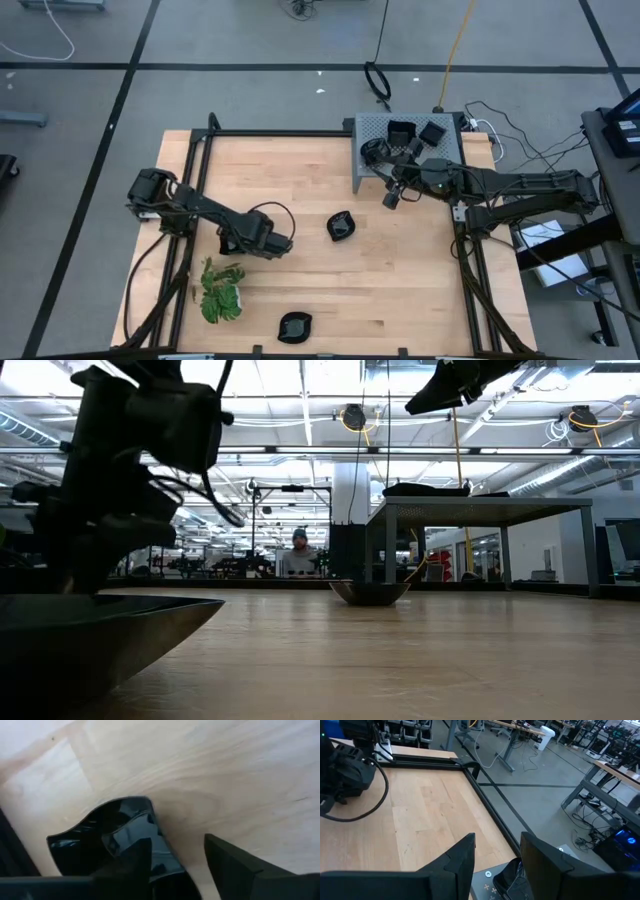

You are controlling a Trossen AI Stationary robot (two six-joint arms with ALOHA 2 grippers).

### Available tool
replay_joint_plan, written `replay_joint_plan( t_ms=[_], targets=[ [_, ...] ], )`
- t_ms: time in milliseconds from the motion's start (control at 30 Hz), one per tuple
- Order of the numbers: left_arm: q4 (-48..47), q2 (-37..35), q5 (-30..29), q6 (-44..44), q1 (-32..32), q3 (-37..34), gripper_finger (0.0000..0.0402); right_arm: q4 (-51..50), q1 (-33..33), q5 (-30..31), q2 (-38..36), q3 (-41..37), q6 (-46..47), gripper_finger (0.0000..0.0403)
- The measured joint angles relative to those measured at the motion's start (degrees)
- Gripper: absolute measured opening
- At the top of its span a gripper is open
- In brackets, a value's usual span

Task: Pick & Place Mini shaped plates
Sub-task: Move the distorted square plate to the middle of the table

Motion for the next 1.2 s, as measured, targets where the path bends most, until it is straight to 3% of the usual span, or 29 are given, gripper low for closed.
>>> replay_joint_plan(
  t_ms=[100,300,500,600,733,867,1033,1200],
  targets=[
    [0.02,0.92,1.15,0.21,0.11,-0.06,0.0146,-0.17,0.0,-0.02,0.02,0.0,0.0,0.0146],
    [-0.51,-0.19,2.15,2.44,0.1,-0.66,0.0019,-0.44,-0.01,0.0,0.02,0.0,0.44,0.0146],
    [0.25,-3.92,4.86,6.14,0.12,-0.05,0.0005,-1.03,-0.02,0.0,0.02,0.0,0.44,0.0144],
    [2.27,-6.19,3.22,11.12,-0.53,2.52,0.0007,-1.03,-0.02,0.0,0.04,0.0,0.44,0.0144],
    [8.42,-7.61,-3.58,22.77,-1.47,8.07,0.0005,-0.83,-0.02,0.0,0.04,0.0,0.44,0.0144],
    [25.85,-7.78,-7.39,42.18,-2.5,11.53,0.001,-0.78,-0.02,0.07,0.04,0.02,0.42,0.0143],
    [46.16,-5.45,-7.77,64.74,-2.7,11.59,0.0008,-0.8,-0.02,0.11,0.04,0.02,0.33,0.0142],
    [52.96,-1.06,-5.5,79.76,-2.47,11.55,0.0011,-0.8,-0.02,0.15,0.04,0.02,0.21,0.0142]
  ],
)
